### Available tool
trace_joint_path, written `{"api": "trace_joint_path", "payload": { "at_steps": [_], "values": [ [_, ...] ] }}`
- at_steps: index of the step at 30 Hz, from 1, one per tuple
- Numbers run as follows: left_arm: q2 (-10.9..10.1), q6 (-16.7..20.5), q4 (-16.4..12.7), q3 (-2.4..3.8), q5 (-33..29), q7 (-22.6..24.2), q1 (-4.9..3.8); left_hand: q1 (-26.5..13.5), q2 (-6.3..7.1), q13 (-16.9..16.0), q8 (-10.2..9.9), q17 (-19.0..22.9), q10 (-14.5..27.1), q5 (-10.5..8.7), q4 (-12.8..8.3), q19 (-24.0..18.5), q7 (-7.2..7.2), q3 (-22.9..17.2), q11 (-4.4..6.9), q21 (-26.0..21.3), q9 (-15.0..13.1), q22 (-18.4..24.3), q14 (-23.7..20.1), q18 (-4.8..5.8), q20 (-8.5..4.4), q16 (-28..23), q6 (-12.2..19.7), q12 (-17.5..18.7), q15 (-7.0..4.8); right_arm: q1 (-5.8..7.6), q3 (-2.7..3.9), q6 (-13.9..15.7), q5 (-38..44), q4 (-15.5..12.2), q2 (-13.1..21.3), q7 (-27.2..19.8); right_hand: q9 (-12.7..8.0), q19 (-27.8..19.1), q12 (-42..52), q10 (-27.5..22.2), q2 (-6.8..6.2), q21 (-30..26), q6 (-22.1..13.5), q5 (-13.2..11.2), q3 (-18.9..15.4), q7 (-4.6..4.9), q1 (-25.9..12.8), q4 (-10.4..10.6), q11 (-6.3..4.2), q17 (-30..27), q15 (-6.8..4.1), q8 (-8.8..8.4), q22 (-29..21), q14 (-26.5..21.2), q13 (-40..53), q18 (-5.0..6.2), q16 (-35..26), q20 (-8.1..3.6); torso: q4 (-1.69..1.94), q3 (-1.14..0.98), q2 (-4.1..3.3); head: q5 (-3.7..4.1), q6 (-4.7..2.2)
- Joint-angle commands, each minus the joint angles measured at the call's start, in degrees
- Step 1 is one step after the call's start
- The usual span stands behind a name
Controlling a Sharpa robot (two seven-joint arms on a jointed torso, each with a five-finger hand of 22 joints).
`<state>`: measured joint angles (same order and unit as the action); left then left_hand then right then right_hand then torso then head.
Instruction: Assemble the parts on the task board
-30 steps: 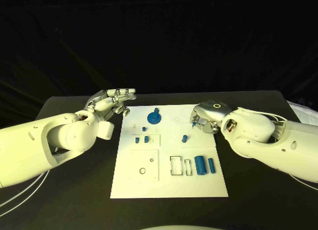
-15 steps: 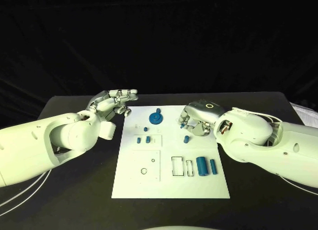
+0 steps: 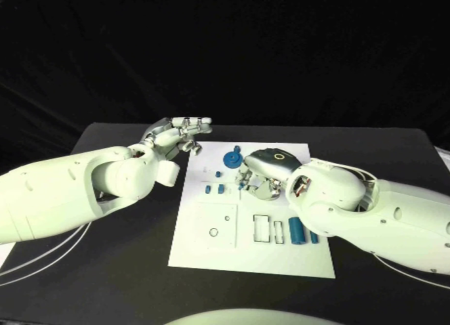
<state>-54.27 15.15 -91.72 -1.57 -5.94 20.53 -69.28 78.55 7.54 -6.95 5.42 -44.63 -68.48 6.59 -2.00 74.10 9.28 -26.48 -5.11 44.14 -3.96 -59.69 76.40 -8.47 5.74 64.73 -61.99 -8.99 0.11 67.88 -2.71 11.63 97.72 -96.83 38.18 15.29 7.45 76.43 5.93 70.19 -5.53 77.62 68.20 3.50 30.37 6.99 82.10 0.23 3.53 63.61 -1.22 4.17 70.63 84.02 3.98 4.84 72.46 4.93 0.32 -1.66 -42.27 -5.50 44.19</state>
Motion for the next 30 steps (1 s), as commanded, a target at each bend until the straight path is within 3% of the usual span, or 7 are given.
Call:
{"api": "trace_joint_path", "payload": {
  "at_steps": [1,7,17,30],
  "values": [
    [0.30,-1.25,0.02,0.04,-0.05,0.19,-0.02,0.42,-0.35,-0.05,0.14,0.05,0.41,-0.20,-0.11,-0.37,0.07,0.33,0.19,-0.28,0.07,0.06,-0.49,-0.34,0.04,-0.27,0.30,-0.40,-0.05,-1.02,-0.09,-1.96,-2.29,0.56,-0.92,-2.08,0.04,-0.03,-0.42,-0.39,0.41,-0.05,-0.18,-0.07,0.03,0.37,-0.31,-0.06,0.27,-0.14,0.37,-0.09,-0.19,1.70,-0.05,-0.08,0.19,0.32,-0.13,-0.08,-0.05,-0.90,0.59],
    [0.54,-1.31,-0.01,0.04,-0.05,0.18,-0.02,0.42,-0.35,-0.05,0.14,0.05,0.41,-0.20,-0.11,-0.37,0.07,0.33,0.19,-0.28,0.07,0.06,-0.49,-0.34,0.04,-0.27,0.30,-0.40,-0.05,-2.69,-0.31,-2.96,-3.25,1.16,-2.30,-2.86,0.05,-0.06,-0.49,-0.47,0.46,-0.09,-0.26,-0.04,0.03,0.43,-0.32,-0.12,0.32,-0.15,0.40,-0.13,-0.25,1.69,-0.06,-0.07,0.19,0.33,-0.17,-0.07,0.00,-1.36,1.18],
    [0.70,-1.44,0.04,0.04,0.13,0.08,-0.02,0.47,-0.37,-0.06,0.14,0.07,0.49,-0.20,-0.16,-0.38,0.09,0.38,0.17,-0.32,0.08,0.09,-0.52,-0.34,0.05,-0.26,0.35,-0.45,-0.03,-3.89,-0.74,-5.02,-4.14,2.16,-3.99,-3.49,0.08,-0.23,-0.59,-0.56,0.54,-0.24,-0.33,-0.01,-0.06,0.52,-0.49,-0.13,0.40,-0.29,0.47,-0.15,-0.49,1.67,-0.07,-0.01,0.12,0.38,-0.16,-0.09,0.03,-1.72,1.48],
    [0.61,-1.61,0.16,0.04,0.18,-0.14,-0.02,0.44,-0.37,-0.07,0.14,0.12,0.53,-0.21,-0.17,-0.38,0.11,0.44,0.14,-0.35,0.08,0.10,-0.55,-0.34,0.06,-0.27,0.37,-0.48,-0.01,-4.24,-0.80,-6.15,-4.34,1.98,-3.99,-3.57,0.13,-0.25,-0.66,-0.61,0.57,-0.27,-0.37,0.06,-0.23,0.55,-0.71,-0.14,0.46,-0.39,0.53,-0.15,-0.53,1.65,-0.06,-0.01,0.07,0.43,-0.16,-0.07,0.06,-1.96,1.90]
  ]
}}
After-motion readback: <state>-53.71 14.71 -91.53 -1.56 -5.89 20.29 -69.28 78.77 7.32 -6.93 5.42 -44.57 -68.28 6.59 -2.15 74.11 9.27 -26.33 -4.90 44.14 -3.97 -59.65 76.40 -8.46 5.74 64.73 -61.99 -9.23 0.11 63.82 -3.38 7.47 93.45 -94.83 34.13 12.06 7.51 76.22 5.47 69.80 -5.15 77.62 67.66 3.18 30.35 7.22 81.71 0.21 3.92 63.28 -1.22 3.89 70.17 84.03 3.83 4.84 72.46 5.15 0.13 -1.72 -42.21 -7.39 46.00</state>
